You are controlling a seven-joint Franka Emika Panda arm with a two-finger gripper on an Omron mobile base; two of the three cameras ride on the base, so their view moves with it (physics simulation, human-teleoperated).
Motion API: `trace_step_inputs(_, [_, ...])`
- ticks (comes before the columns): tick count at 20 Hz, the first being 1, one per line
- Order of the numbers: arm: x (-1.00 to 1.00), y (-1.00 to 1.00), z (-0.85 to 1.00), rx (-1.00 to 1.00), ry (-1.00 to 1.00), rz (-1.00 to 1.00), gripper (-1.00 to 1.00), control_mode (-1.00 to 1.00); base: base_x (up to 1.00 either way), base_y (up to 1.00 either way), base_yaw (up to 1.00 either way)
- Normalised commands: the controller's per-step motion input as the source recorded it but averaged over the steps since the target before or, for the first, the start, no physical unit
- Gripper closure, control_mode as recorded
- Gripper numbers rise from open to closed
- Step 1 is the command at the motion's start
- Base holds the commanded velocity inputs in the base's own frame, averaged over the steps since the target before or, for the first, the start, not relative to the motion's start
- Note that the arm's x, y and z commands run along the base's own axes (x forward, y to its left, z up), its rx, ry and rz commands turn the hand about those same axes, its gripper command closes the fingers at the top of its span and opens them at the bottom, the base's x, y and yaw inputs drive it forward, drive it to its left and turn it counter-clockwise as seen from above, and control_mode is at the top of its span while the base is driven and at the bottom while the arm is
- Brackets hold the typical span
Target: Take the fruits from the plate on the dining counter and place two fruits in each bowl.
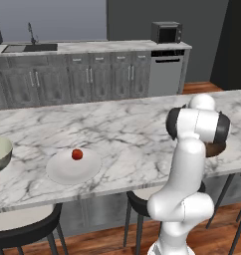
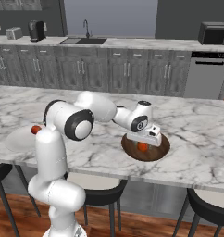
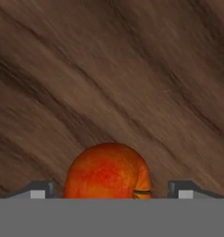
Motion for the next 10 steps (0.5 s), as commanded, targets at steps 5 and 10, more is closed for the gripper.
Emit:
trace_step_inputs(5, [-0.52, 0.43, 0.70, 0.00, 0.00, 0.00, -1.00, -1.00, 0.00, 0.00, 0.00])
trace_step_inputs(10, [-0.40, 0.96, 0.78, -0.01, 0.00, 0.00, -1.00, -1.00, 0.00, 0.00, 0.00])
